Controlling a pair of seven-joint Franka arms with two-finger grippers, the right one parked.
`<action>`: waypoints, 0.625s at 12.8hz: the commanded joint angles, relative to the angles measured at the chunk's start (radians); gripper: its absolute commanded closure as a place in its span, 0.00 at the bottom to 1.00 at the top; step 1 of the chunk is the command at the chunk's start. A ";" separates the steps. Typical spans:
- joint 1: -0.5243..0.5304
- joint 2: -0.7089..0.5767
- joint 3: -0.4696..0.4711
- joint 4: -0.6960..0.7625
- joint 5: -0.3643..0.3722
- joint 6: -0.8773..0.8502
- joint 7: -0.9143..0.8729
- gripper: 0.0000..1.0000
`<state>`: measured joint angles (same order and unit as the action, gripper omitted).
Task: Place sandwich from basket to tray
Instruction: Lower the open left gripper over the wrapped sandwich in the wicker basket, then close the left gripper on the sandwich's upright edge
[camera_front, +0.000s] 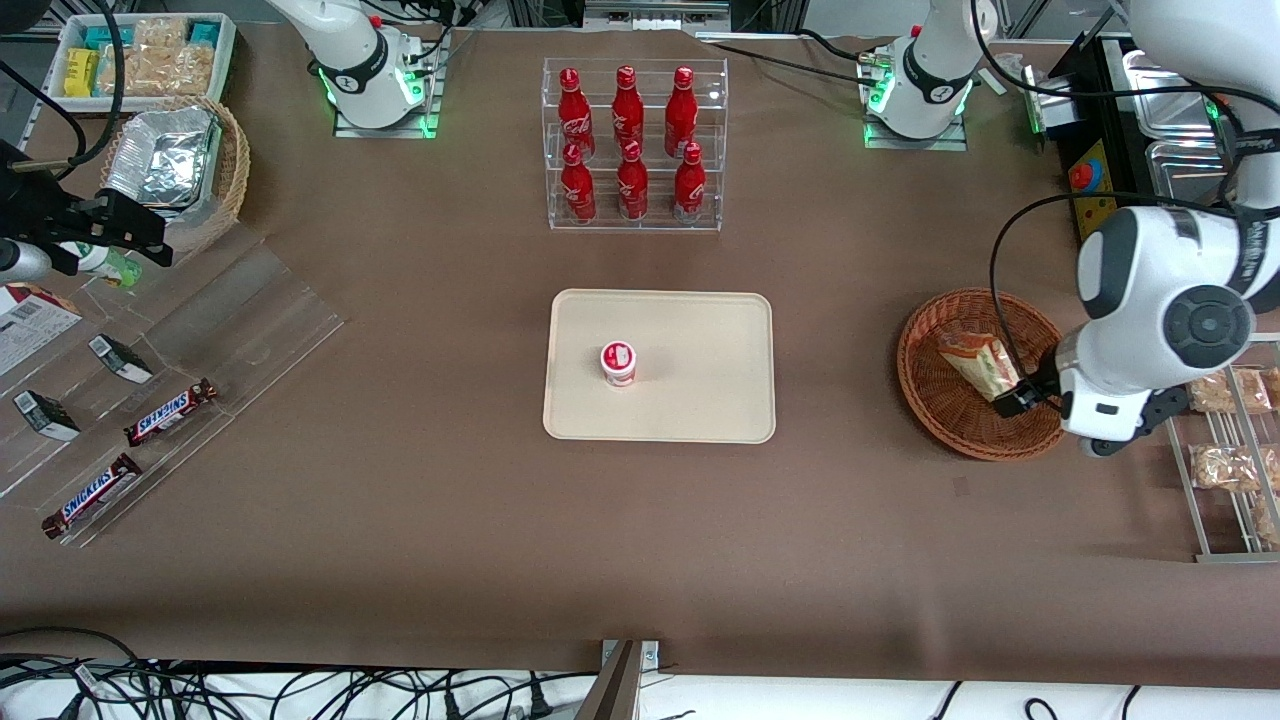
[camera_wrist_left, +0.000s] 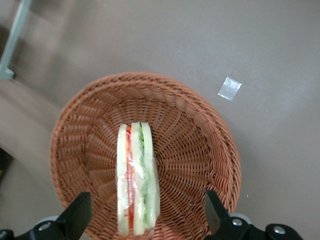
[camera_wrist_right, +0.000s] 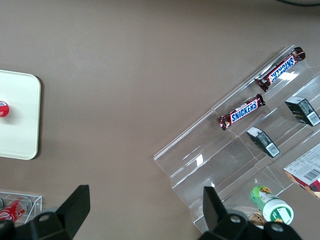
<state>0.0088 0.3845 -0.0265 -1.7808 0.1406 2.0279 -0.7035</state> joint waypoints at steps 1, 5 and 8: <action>0.000 -0.068 0.000 -0.162 0.039 0.128 -0.076 0.00; 0.002 -0.068 -0.003 -0.265 0.157 0.215 -0.174 0.00; 0.002 -0.065 -0.003 -0.290 0.158 0.216 -0.217 0.00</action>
<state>0.0090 0.3582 -0.0261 -2.0245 0.2722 2.2317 -0.8824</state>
